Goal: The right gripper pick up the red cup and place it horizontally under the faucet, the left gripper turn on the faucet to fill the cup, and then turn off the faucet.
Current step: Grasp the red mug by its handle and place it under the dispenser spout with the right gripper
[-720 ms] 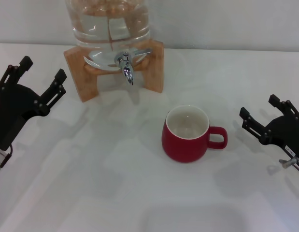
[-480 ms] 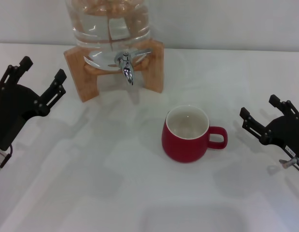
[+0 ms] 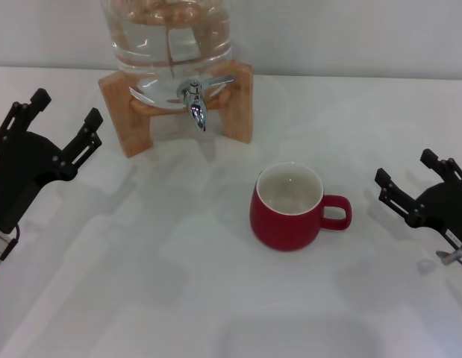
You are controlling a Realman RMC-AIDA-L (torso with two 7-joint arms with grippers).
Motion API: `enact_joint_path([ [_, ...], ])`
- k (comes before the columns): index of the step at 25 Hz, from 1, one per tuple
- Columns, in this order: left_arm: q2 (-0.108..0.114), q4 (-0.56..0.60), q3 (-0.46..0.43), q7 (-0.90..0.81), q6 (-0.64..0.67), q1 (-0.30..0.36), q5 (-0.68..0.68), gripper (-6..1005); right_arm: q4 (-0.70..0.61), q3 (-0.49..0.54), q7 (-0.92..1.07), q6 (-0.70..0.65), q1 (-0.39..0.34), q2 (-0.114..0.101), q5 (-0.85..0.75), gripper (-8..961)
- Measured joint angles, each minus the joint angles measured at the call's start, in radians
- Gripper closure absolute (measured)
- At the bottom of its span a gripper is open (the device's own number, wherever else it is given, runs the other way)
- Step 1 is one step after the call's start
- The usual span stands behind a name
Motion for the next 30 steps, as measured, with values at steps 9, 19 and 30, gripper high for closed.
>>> enact_joint_path([
  [9,0.000,-0.002,0.000,0.000,0.002,-0.002,0.000,150,-0.002,-0.038,-0.003,-0.055,-0.044,-0.002,-0.002,83],
  [19,0.000,-0.002,0.000,0.000,0.007,-0.006,0.000,150,-0.012,-0.115,-0.016,-0.108,-0.057,-0.004,-0.006,83],
  [30,0.000,-0.002,-0.006,0.000,0.010,-0.013,0.000,150,-0.007,-0.165,-0.016,-0.098,-0.054,-0.004,-0.005,83],
])
